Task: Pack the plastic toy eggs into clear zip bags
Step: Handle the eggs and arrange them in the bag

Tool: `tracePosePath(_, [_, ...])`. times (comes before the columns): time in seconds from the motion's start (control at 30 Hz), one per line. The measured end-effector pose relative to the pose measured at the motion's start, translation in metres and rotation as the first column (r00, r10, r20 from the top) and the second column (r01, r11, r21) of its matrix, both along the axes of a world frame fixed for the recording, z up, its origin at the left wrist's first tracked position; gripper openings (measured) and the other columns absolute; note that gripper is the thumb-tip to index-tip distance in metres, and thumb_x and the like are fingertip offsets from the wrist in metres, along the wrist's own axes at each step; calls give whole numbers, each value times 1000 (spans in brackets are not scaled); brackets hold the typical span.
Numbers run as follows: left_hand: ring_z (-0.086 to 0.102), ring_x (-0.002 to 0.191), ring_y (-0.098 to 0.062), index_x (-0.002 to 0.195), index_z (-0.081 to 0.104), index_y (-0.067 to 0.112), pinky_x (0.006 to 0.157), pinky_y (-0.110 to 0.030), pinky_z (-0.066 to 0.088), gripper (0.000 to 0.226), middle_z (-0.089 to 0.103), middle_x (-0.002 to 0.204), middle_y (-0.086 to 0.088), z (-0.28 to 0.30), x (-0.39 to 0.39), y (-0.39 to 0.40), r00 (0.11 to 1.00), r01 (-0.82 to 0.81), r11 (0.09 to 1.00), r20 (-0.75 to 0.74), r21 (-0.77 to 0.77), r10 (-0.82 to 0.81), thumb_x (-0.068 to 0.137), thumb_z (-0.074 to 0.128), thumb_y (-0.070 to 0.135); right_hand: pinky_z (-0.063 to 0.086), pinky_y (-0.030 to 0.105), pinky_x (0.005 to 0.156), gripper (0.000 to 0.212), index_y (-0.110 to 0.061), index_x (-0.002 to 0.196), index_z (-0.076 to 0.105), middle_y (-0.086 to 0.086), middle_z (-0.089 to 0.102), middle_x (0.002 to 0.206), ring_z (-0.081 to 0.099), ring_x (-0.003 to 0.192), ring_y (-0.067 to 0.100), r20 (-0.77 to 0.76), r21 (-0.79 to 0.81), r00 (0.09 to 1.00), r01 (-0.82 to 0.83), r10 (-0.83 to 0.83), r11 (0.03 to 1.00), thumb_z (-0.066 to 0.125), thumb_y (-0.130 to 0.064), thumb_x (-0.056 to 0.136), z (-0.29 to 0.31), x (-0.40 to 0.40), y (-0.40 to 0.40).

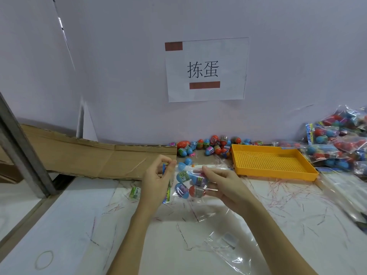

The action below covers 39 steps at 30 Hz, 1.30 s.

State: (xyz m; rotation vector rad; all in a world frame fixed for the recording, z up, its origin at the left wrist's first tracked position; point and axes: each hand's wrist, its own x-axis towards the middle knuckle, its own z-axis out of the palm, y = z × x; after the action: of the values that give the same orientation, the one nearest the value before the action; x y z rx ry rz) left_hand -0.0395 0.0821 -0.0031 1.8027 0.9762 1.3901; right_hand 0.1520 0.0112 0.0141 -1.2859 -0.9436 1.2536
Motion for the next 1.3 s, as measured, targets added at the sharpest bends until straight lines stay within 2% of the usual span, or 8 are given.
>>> tracePosePath(0.1, [60, 56, -4, 89, 65, 22, 50, -18, 47, 23, 66, 69, 11, 2, -3, 1, 999, -5, 1000, 33, -8, 5, 93, 62, 44, 62, 32, 77, 36, -13, 113, 76, 9, 78, 107, 76, 96, 27, -2, -33, 993, -114, 114, 993, 67, -39, 91, 1, 1, -2])
tracePosePath(0.23, [69, 68, -25, 88, 72, 20, 58, -39, 56, 27, 72, 74, -2, 2, -8, 4, 999, 8, 997, 49, -72, -4, 91, 66, 46, 61, 31, 74, 41, -5, 111, 76, 13, 78, 101, 77, 87, 23, -24, -60, 991, -130, 129, 990, 73, -34, 83, 4, 9, -5])
tracePosePath(0.37, [49, 43, -9, 97, 69, 23, 41, -21, 41, 33, 61, 62, 3, 1, -12, 6, 981, -40, 992, 184, -121, 62, 96, 59, 55, 61, 29, 69, 31, -2, 113, 73, 13, 78, 100, 77, 85, 24, -130, -14, 989, 72, -73, 997, 72, -26, 92, 2, 14, -5])
tracePosePath(0.57, [72, 62, -20, 119, 58, 25, 53, -33, 58, 49, 71, 103, 4, -6, 7, 6, 994, 91, 935, 84, -342, -66, 86, 66, 60, 63, 31, 74, 22, -8, 108, 73, 13, 78, 104, 76, 95, 28, -301, 51, 936, 209, -184, 977, 68, -24, 94, -2, 7, -1])
tracePosePath(0.73, [69, 73, -15, 100, 80, 19, 65, -28, 56, 17, 77, 85, -2, -9, 1, 9, 968, 156, 889, 246, -431, -50, 98, 71, 33, 62, 29, 70, 21, -9, 103, 77, 13, 78, 101, 77, 92, 27, -190, 73, 976, 123, -108, 990, 66, -26, 95, -1, 3, 0])
tracePosePath(1.07, [61, 57, -13, 88, 81, 21, 61, -34, 53, 18, 67, 65, -4, -9, -1, 10, 941, 139, 888, 337, -438, 18, 98, 71, 32, 60, 30, 57, 26, -18, 113, 75, 2, 79, 91, 77, 76, 26, 221, 163, 975, -12, -25, 987, 65, -36, 97, -6, 0, 0])
tracePosePath(1.17, [70, 59, -15, 103, 72, 25, 57, -29, 57, 24, 74, 79, 4, -6, 2, 9, 906, 61, 922, 410, -383, 110, 88, 77, 44, 59, 28, 59, 24, -17, 111, 76, 4, 78, 99, 76, 79, 22, 219, 202, 976, -36, -9, 979, 73, -31, 92, -5, 1, 0])
tracePosePath(1.3, [77, 75, -16, 111, 54, 30, 60, -23, 59, 61, 69, 107, 1, -5, 2, 12, 949, 29, 939, 303, -344, 82, 71, 80, 68, 60, 27, 60, 34, -19, 114, 71, -2, 71, 109, 72, 84, 15, 306, 438, 910, 126, -280, 890, 83, -17, 83, -14, -7, 6])
